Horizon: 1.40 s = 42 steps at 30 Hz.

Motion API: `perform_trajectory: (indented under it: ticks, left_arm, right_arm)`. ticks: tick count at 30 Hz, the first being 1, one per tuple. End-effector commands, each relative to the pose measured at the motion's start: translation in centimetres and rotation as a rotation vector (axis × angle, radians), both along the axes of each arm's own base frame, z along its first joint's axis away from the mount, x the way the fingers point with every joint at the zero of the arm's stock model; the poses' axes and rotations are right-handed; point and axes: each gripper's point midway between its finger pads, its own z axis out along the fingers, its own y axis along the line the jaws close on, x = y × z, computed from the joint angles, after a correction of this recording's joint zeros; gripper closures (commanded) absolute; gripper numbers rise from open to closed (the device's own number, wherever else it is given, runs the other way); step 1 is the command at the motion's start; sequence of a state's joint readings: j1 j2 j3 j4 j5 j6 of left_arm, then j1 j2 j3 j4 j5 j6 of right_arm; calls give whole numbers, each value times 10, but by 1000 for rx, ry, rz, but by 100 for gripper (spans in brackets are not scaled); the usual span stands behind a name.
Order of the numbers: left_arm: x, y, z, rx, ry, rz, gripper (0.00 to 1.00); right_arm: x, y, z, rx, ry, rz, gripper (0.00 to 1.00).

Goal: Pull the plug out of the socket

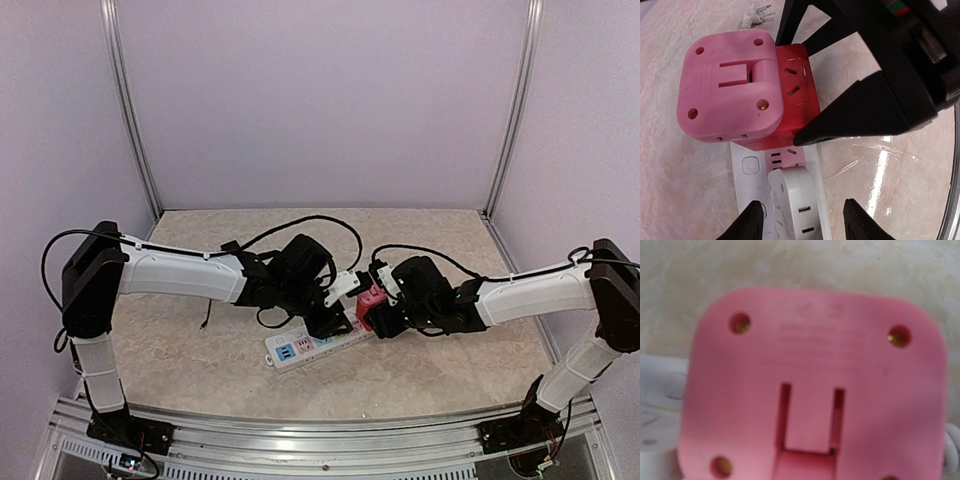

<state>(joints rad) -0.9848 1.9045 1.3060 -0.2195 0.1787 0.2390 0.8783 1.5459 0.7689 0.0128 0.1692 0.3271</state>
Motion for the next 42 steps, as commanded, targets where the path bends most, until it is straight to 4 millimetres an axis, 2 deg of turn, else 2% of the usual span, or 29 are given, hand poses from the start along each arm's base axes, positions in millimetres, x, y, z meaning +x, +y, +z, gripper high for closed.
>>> perform_trajectory:
  ticks: [1, 4, 9, 18, 22, 26, 30, 33, 39, 42]
  left_arm:
    - [3, -1, -7, 42, -24, -1, 49]
    - [7, 2, -13, 61, -34, 12, 54]
    - [14, 6, -19, 88, -47, 51, 67]
    - [15, 2, -5, 30, -43, 61, 88]
    - [15, -1, 10, -41, -20, 63, 98]
    - [14, -3, 19, -70, -22, 55, 100]
    - [15, -6, 15, -39, -72, 70, 100]
    - [23, -3, 16, -59, -48, 121, 100]
    - [27, -1, 42, -194, 19, 141, 100]
    - [25, -2, 48, -198, 17, 129, 100]
  right_arm:
    - [-8, -9, -15, -28, 47, 2, 100]
    - [-8, -9, -15, -29, 47, 1, 100]
    - [-9, -10, -17, -31, 50, -1, 100]
    - [-9, -11, -21, -40, 56, -5, 100]
    - [-9, -11, -23, -45, 61, -5, 100]
    - [-9, -11, -25, -47, 65, -6, 100]
    - [-8, -12, -27, -54, 68, -14, 100]
    - [-8, -12, -28, -57, 69, -19, 100]
    - [-8, -14, -30, -67, 71, -20, 100]
    - [-9, -14, -30, -68, 72, -19, 100]
